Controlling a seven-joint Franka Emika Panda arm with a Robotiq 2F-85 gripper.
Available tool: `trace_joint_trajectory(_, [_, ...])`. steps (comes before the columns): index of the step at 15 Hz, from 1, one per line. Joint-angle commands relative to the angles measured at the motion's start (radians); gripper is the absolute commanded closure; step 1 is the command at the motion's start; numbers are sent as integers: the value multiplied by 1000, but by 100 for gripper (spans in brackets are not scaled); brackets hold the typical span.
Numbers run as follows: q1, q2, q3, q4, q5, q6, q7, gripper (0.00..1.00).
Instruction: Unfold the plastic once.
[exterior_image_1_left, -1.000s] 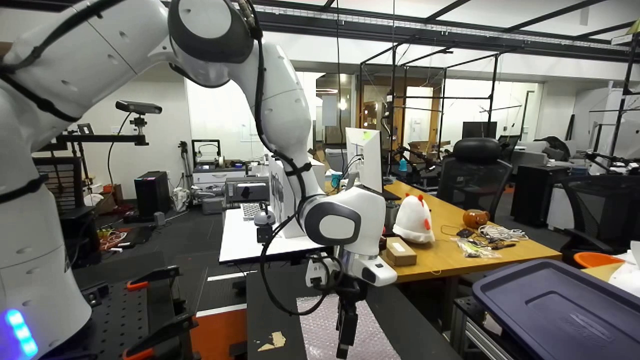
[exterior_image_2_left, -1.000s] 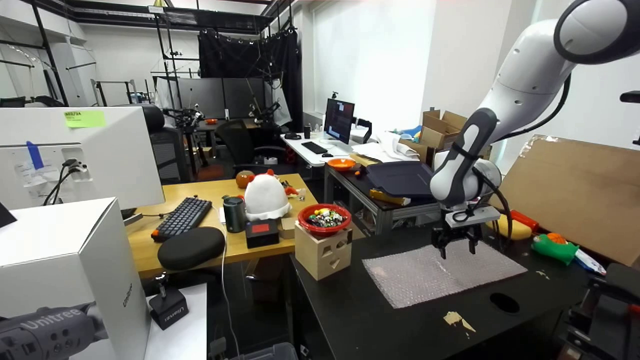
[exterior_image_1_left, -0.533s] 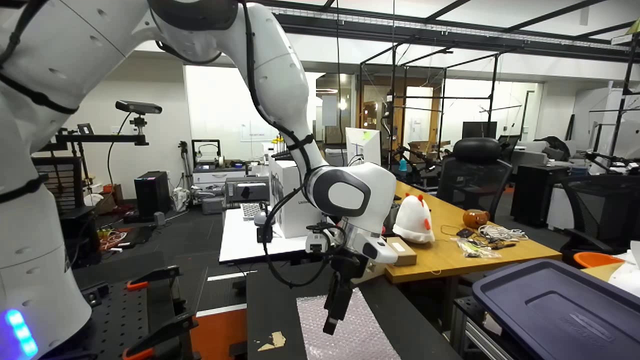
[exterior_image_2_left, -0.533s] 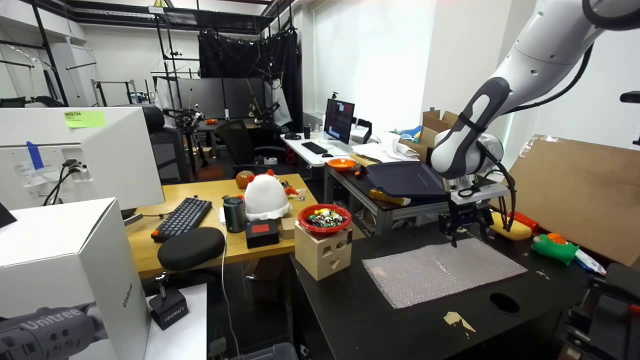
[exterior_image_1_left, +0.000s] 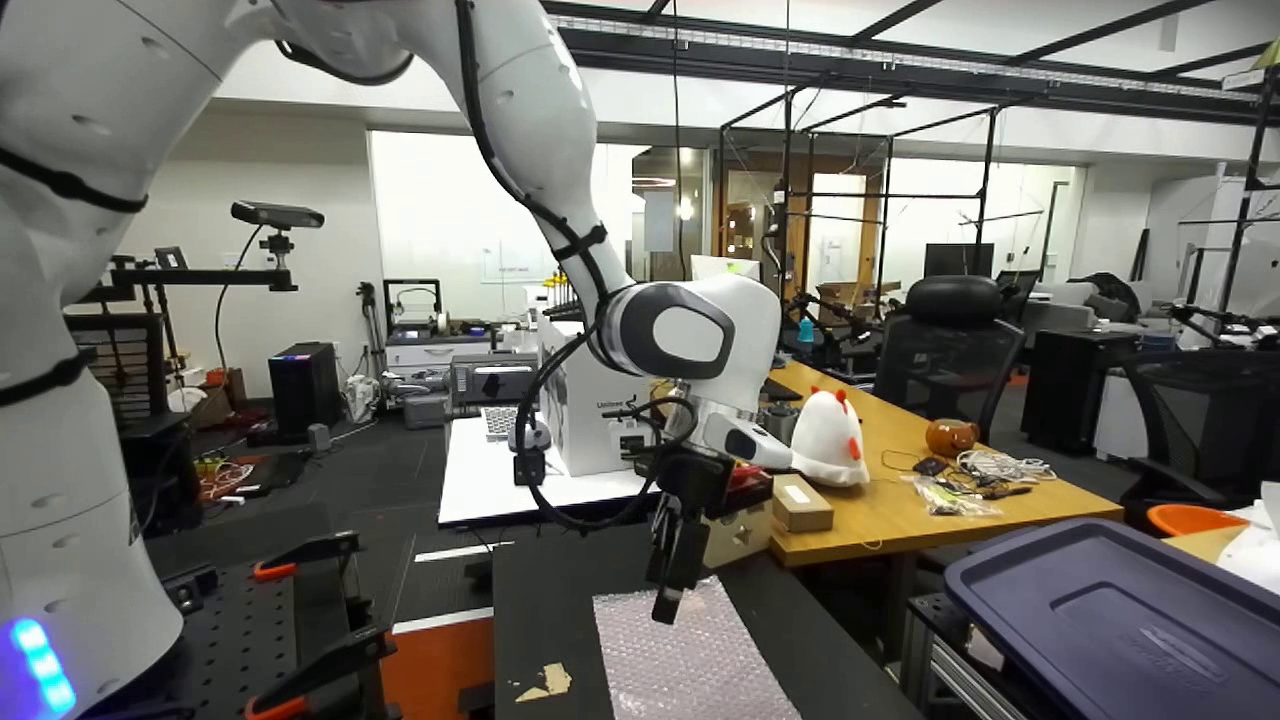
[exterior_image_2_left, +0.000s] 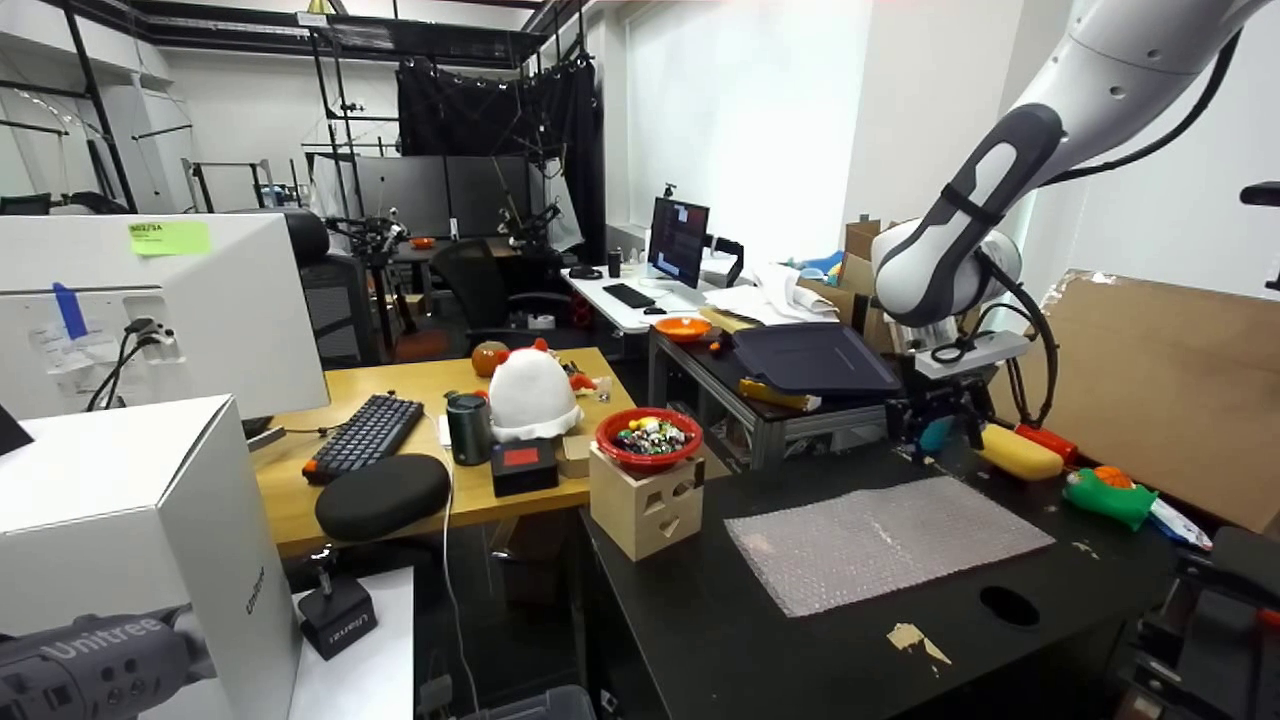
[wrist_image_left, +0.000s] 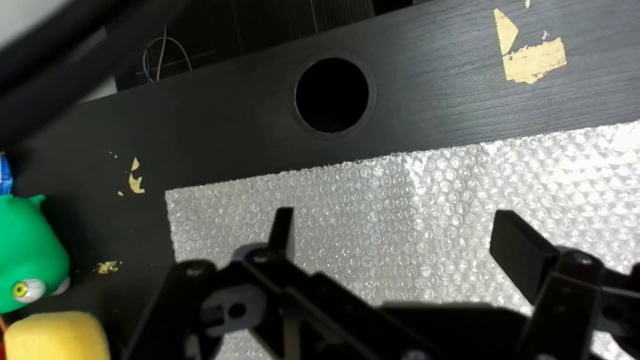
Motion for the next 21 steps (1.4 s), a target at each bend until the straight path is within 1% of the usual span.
trace_joint_trajectory(1, [11,-122,5,-99,-52,28,-9,0])
trace_joint_trajectory(3, [20,-163,6,-127,-71,38,3,0])
trace_joint_trajectory(7, [3,-233,24,-173,-62,53,-20,0])
trace_joint_trajectory(10, [-16,-292,35,-243,-38,121,-38,0])
trace_joint_trajectory(14, [-29,-402,27,-356,-42,196,-37,0])
trace_joint_trajectory(16, [-40,-458,29,-397,-32,190,-45,0])
trace_joint_trajectory(21, [-47,-573,46,-438,3,95,-57,0])
